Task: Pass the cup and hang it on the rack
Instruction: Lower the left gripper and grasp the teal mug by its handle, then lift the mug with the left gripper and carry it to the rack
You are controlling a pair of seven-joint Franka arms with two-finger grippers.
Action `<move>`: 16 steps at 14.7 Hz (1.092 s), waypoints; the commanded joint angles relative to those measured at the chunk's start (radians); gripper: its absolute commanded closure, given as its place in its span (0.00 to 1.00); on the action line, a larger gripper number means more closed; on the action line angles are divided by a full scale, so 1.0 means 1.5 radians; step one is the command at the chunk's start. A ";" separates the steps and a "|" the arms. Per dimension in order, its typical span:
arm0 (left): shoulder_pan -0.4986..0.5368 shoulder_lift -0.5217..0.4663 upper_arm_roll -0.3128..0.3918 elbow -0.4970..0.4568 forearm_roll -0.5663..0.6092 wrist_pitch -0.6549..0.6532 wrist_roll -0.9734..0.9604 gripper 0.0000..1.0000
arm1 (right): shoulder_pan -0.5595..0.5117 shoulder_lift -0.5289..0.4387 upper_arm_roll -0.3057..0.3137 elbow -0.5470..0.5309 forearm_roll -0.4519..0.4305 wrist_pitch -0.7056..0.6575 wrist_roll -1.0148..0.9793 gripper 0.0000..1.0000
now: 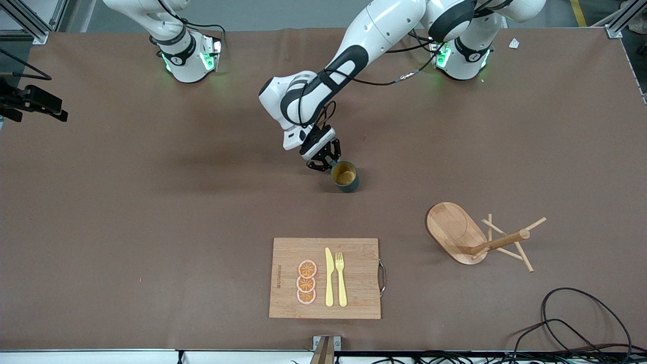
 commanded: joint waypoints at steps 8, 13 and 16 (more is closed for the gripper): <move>0.245 -0.143 -0.184 -0.002 -0.172 0.059 0.120 1.00 | 0.001 -0.036 -0.002 -0.026 0.018 -0.016 0.014 0.00; 0.550 -0.132 -0.490 -0.008 -0.199 0.090 0.162 1.00 | 0.003 -0.036 -0.001 -0.025 0.017 -0.010 0.005 0.00; 0.647 -0.132 -0.552 -0.008 -0.283 0.124 0.215 1.00 | 0.003 -0.037 0.000 -0.026 0.012 -0.011 0.005 0.00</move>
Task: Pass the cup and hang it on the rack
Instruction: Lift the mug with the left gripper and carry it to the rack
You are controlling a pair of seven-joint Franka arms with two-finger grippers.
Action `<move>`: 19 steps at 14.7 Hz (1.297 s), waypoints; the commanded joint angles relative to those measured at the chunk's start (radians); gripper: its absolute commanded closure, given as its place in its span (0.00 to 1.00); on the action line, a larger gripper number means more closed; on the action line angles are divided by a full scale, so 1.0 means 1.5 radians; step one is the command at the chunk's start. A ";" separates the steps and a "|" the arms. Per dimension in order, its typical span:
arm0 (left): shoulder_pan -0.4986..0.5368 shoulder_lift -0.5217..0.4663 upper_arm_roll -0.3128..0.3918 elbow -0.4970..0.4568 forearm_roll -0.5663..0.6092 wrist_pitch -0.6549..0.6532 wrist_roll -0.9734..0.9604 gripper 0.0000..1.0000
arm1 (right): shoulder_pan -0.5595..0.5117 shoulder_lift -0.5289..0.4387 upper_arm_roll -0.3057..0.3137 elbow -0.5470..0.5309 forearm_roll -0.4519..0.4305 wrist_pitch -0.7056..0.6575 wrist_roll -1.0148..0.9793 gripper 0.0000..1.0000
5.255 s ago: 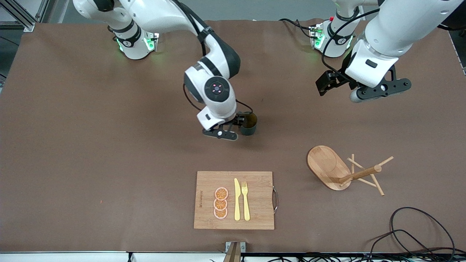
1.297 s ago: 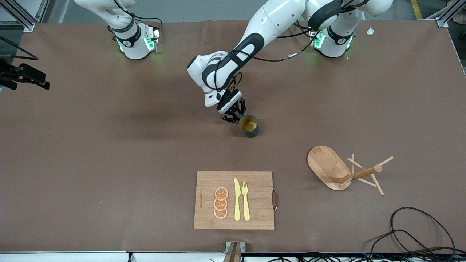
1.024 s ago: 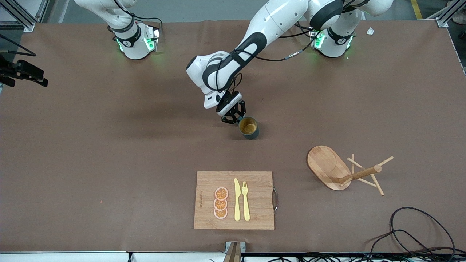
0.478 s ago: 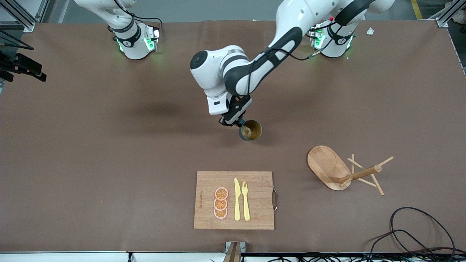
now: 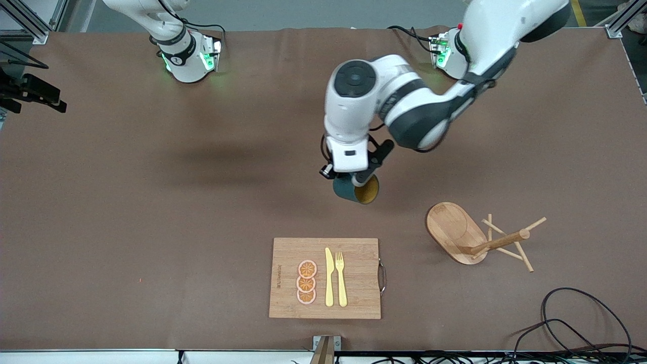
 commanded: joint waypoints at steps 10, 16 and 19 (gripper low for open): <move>0.342 0.003 -0.137 -0.029 -0.434 0.083 0.280 1.00 | 0.001 -0.020 -0.001 -0.019 0.009 0.010 0.006 0.00; 0.512 0.003 -0.162 -0.130 -0.600 0.081 0.503 1.00 | 0.001 -0.020 -0.001 -0.019 0.008 0.008 0.004 0.00; 0.590 0.003 -0.162 -0.197 -0.671 0.075 0.638 1.00 | 0.002 -0.020 0.000 -0.019 0.006 0.008 0.003 0.00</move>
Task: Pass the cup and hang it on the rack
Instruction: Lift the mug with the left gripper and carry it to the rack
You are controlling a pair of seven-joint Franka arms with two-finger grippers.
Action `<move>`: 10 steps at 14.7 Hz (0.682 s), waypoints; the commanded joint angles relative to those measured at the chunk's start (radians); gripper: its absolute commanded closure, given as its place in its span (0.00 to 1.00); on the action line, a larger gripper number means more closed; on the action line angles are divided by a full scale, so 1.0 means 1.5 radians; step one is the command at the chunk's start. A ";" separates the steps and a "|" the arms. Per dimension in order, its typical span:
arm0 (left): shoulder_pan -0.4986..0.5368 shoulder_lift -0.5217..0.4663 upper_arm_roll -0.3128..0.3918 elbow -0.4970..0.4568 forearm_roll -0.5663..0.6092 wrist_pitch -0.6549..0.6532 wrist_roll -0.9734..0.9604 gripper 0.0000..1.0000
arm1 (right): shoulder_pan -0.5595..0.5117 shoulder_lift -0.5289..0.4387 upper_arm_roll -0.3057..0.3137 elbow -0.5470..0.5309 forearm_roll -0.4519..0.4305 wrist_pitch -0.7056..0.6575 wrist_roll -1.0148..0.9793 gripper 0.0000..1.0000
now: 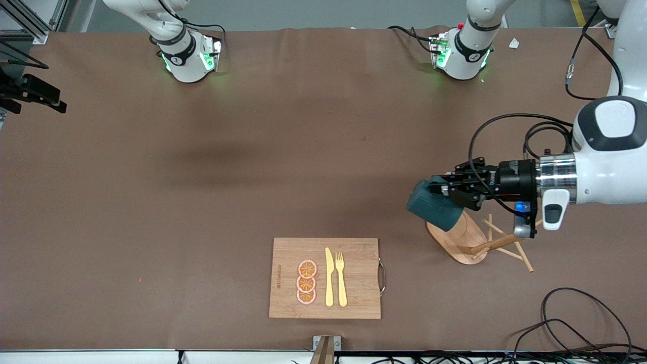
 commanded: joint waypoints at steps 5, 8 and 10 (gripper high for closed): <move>0.111 0.012 -0.016 -0.109 -0.061 0.008 0.175 1.00 | 0.002 -0.020 0.000 -0.019 0.005 0.004 0.003 0.00; 0.142 0.031 -0.014 -0.132 -0.062 0.007 0.220 1.00 | 0.003 -0.021 0.001 -0.019 0.005 0.004 0.003 0.00; 0.145 0.032 0.003 -0.132 -0.062 -0.008 0.242 1.00 | 0.003 -0.021 0.001 -0.020 0.004 0.004 0.003 0.00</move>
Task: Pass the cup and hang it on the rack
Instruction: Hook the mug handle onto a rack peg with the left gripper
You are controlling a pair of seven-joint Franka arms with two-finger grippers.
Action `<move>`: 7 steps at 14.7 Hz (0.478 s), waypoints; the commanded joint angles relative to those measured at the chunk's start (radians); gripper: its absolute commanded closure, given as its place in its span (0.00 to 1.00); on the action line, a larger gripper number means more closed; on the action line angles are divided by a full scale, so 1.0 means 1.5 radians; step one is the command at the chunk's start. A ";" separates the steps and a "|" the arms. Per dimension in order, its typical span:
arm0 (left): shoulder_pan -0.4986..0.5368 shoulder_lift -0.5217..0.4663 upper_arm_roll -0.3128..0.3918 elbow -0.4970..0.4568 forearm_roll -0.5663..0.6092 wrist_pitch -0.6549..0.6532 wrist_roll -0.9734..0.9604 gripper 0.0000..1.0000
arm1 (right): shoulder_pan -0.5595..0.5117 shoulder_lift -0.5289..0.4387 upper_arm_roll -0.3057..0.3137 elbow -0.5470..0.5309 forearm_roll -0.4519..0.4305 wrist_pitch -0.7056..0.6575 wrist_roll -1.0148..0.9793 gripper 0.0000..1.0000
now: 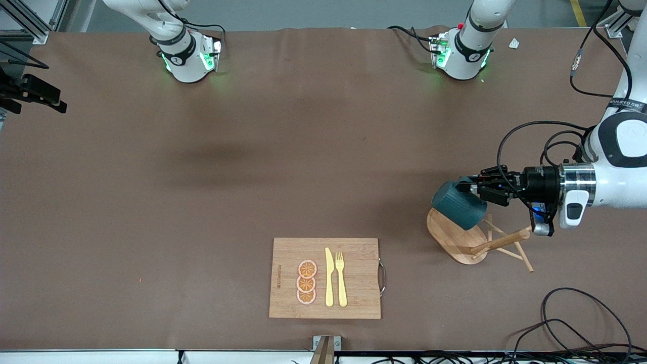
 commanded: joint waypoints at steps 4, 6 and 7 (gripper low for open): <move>0.016 0.005 0.037 -0.009 -0.019 -0.029 0.082 1.00 | 0.002 -0.021 0.000 -0.019 0.002 0.006 0.003 0.00; 0.016 0.005 0.052 -0.005 -0.026 -0.036 0.101 1.00 | 0.002 -0.021 0.001 -0.020 0.002 0.006 0.004 0.00; 0.017 0.005 0.056 -0.002 -0.026 -0.042 0.107 1.00 | 0.002 -0.021 0.000 -0.020 0.003 0.005 0.005 0.00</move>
